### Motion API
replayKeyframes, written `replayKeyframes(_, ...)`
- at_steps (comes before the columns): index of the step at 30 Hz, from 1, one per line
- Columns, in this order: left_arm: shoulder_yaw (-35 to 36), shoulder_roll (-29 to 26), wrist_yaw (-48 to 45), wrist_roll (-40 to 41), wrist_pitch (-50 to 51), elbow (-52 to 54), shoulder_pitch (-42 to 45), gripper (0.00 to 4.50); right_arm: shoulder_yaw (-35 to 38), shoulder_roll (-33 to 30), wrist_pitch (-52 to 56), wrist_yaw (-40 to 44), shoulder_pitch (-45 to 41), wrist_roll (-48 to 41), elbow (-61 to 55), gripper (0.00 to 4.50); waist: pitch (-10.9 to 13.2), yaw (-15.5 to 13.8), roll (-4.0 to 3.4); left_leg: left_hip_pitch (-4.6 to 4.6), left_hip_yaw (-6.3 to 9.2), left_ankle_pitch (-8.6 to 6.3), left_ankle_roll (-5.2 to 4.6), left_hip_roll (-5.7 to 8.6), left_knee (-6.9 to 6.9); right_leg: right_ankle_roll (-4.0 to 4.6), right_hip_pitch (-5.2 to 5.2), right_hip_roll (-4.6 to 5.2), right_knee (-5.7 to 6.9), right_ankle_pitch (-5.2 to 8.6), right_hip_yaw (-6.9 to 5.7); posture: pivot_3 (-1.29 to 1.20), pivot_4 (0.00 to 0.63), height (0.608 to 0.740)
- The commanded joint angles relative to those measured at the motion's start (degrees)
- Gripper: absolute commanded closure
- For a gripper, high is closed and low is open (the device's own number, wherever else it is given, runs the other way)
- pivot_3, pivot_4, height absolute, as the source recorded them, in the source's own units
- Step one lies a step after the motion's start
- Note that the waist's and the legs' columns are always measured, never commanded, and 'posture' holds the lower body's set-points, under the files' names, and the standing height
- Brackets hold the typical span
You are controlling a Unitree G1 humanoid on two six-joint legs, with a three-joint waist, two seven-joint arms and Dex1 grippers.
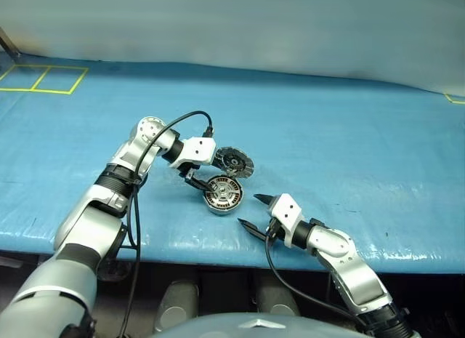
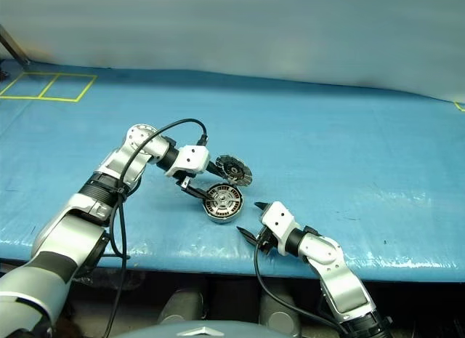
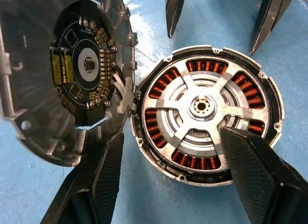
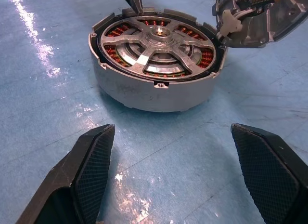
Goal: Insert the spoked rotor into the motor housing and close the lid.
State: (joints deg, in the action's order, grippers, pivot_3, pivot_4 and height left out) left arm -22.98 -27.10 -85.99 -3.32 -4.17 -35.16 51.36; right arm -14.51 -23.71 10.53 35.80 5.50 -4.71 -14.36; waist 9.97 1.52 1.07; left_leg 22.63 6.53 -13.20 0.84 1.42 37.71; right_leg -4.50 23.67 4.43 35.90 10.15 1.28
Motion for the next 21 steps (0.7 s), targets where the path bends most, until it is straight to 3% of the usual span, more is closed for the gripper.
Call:
replayKeyframes(1,4.53,-0.67,-0.14,5.41,5.48,7.3,-1.48,0.99,1.0,0.49,-0.34,-0.97,-0.19,-0.23,-1.34,0.42,0.0,0.07,0.0,0.0,0.0,0.0,0.0,0.0,-0.01,0.0,0.0,0.0,0.0,0.0,0.0,0.0,0.15,0.74)
replayKeyframes(9,7.35,-8.87,1.26,8.01,9.78,21.33,-13.85,0.99,4.59,0.44,5.25,-5.01,-1.97,0.31,-1.77,0.42,0.02,0.58,-0.06,-0.07,0.0,0.0,0.0,-0.04,-0.15,0.1,0.05,0.0,0.03,0.06,0.01,0.0,0.15,0.74)
replayKeyframes(12,9.58,-10.44,4.4,9.25,11.02,25.1,-18.41,0.95,5.82,0.75,6.02,-6.92,-3.5,0.97,-1.34,1.0,0.03,0.43,-0.08,-0.05,0.0,0.0,0.01,-0.04,-0.14,0.12,0.06,0.0,0.03,0.07,0.0,0.0,0.15,0.74)
replayKeyframes(21,16.57,-7.59,15.48,15.46,10.36,34.94,-33.99,0.95,6.67,4.6,5.94,-11.88,-9.6,2.85,1.65,3.98,0.04,-0.01,-0.11,-0.05,0.01,0.01,0.02,-0.04,-0.26,0.16,0.1,0.02,-0.01,0.09,-0.02,0.0,0.15,0.74)
